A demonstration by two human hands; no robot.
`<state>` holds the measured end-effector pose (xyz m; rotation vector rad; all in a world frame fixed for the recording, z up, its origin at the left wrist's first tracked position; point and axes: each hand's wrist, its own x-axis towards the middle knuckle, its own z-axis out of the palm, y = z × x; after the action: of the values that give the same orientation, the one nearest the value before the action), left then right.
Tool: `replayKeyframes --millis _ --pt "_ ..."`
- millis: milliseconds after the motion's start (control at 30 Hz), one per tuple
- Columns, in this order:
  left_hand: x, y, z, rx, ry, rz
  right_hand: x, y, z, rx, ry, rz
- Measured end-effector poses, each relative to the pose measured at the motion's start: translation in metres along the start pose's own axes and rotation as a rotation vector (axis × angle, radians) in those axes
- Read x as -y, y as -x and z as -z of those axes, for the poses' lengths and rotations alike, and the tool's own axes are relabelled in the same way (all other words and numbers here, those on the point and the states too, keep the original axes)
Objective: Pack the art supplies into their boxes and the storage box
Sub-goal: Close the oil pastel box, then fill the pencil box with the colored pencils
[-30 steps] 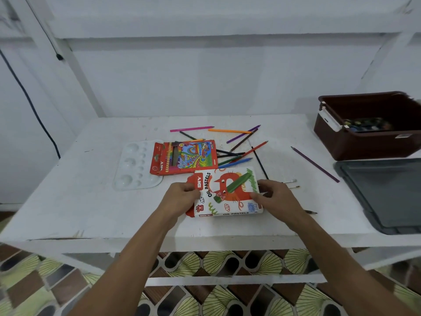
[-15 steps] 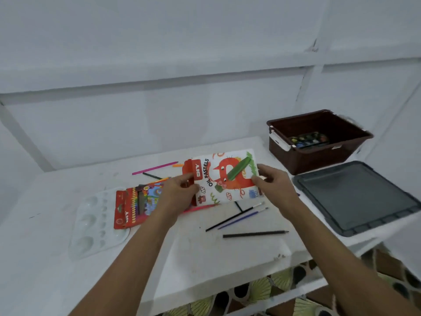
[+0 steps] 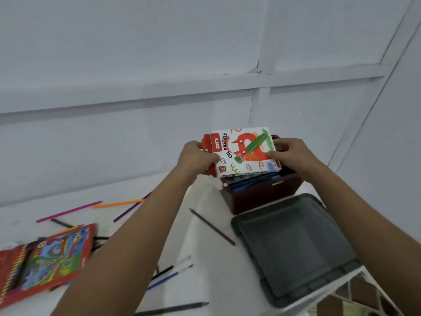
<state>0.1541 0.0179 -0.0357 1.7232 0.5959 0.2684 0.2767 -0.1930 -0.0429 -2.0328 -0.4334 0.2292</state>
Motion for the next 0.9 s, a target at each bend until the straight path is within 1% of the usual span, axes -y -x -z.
replayKeyframes --millis 133,233,300,433,500,533,600,667,767,900 --pt "-0.011 -0.039 -0.043 -0.025 -0.022 0.046 -0.021 -0.042 0.023 0.011 -0.009 -0.015" --pt "-0.006 -0.059 -0.065 -0.025 -0.094 0.069 -0.039 -0.068 0.029 0.035 0.054 -0.058" --pt "0.001 -0.068 -0.075 0.005 -0.218 0.079 -0.051 -0.083 0.029 0.101 0.174 -0.084" --pt "0.006 -0.084 -0.093 0.097 -0.572 0.107 -0.070 -0.101 0.023 0.296 0.455 -0.112" --pt "0.006 -0.087 -0.101 0.159 -0.709 0.171 -0.078 -0.106 0.019 0.320 0.554 -0.116" --pt "0.007 -0.088 -0.105 0.199 -0.744 0.230 -0.082 -0.109 0.018 0.325 0.596 -0.120" --pt "0.010 -0.090 -0.111 0.269 -0.760 0.353 -0.088 -0.112 0.015 0.352 0.662 -0.132" --pt "0.012 -0.091 -0.114 0.295 -0.793 0.402 -0.090 -0.112 0.015 0.392 0.710 -0.134" --pt "0.013 -0.095 -0.116 0.297 -0.876 0.397 -0.090 -0.112 0.017 0.412 0.749 -0.126" --pt "0.015 -0.100 -0.117 0.303 -0.912 0.402 -0.089 -0.113 0.024 0.427 0.727 -0.121"
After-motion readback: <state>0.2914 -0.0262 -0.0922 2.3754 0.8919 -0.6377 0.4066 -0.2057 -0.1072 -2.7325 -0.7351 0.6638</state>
